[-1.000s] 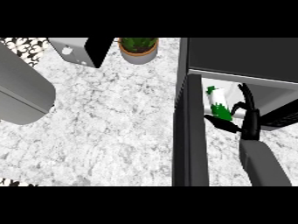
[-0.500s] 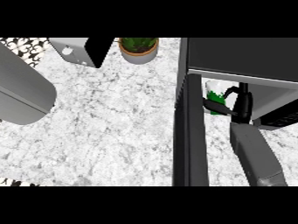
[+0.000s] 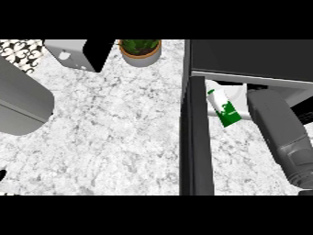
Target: Pick up the milk, place it into the microwave and close the microwave
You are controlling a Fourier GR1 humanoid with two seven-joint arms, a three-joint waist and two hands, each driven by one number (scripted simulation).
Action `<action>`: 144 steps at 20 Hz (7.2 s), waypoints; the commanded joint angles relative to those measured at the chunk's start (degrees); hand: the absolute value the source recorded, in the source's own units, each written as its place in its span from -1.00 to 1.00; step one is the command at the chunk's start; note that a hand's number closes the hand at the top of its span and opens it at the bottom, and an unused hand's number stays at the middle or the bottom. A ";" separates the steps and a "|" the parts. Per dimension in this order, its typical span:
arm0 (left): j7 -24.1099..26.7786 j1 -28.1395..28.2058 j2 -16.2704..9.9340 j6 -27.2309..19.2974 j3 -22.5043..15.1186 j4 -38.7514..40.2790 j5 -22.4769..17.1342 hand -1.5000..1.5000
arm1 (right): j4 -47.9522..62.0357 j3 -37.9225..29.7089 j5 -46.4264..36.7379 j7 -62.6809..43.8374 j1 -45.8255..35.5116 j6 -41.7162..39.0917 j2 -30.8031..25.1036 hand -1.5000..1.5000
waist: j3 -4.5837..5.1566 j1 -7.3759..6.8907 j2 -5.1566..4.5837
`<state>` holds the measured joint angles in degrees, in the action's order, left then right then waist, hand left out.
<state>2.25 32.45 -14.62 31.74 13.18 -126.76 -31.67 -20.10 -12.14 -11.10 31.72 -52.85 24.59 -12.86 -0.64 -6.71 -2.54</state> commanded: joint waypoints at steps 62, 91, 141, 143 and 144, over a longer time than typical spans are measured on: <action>11.06 -41.84 14.61 -29.58 -63.00 54.22 36.57 1.00 | -68.65 -1.64 31.97 12.84 87.36 -62.70 -7.26 -1.00 | 0.74 9.68 2.46; 9.14 -71.22 14.60 -69.76 -71.64 63.24 10.81 1.00 | -97.05 4.47 46.79 -7.76 86.58 -59.84 -15.74 -1.00 | 1.02 18.26 0.71; 26.29 -88.80 14.63 -71.42 -59.88 84.00 -20.19 1.00 | -102.44 1.24 60.88 -14.53 81.42 -62.13 -24.92 -1.00 | 0.79 24.56 -2.67; 27.09 -88.74 14.63 -71.41 -59.96 84.05 -20.80 1.00 | -102.68 0.91 61.25 -14.35 81.07 -62.26 -25.07 -1.00 | 0.78 24.65 -2.61; 27.52 -89.03 14.63 -71.98 -60.29 84.09 -20.74 1.00 | -101.77 0.69 61.48 -14.55 81.11 -62.89 -25.69 -1.00 | 0.66 24.74 -2.73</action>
<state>29.49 -53.36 0.04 -39.98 -50.26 -48.32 -51.21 -122.07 -11.23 49.74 17.37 28.26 -37.65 -37.90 0.07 17.41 -4.47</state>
